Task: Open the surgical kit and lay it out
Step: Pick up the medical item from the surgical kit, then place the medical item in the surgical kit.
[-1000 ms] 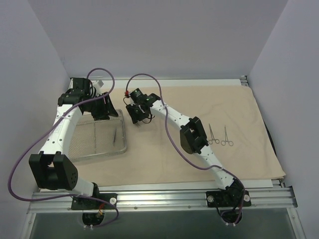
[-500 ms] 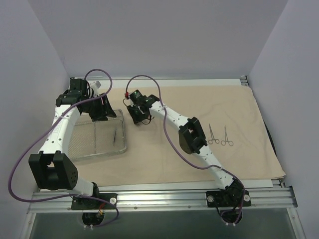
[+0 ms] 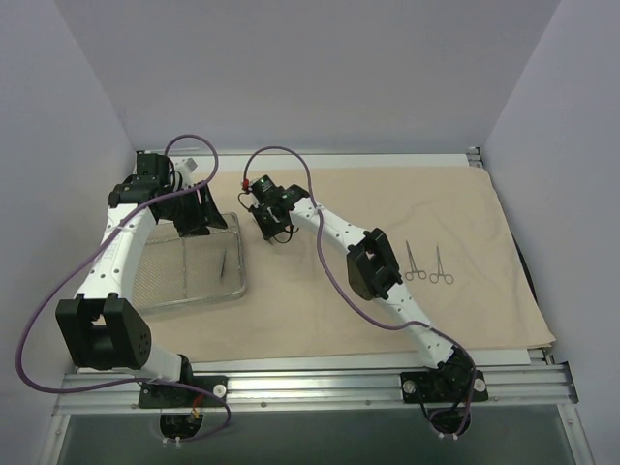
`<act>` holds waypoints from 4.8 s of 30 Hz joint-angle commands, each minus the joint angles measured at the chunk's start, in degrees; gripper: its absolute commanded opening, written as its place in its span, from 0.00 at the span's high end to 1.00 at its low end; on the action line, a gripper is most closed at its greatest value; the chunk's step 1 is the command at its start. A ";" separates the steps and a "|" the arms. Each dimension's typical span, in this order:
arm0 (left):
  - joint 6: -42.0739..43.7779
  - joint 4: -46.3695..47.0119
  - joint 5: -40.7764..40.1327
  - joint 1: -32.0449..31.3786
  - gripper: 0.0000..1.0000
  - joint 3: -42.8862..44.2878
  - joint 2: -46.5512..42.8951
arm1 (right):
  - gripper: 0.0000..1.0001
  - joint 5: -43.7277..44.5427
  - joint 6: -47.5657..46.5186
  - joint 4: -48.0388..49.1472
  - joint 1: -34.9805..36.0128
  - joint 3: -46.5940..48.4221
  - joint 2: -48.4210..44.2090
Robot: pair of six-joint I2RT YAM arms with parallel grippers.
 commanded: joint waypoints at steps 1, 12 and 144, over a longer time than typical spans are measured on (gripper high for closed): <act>0.95 0.25 0.99 0.29 0.37 0.42 -1.47 | 0.94 -0.97 -0.07 -2.12 1.00 1.71 -0.75; 0.34 3.67 9.24 0.73 0.21 0.42 0.72 | 1.00 -7.72 -5.51 -3.00 -4.36 -6.34 -14.53; 11.59 25.21 -22.65 -26.42 0.98 6.22 -11.05 | 1.00 -24.17 98.28 36.29 -5.60 -41.88 -41.36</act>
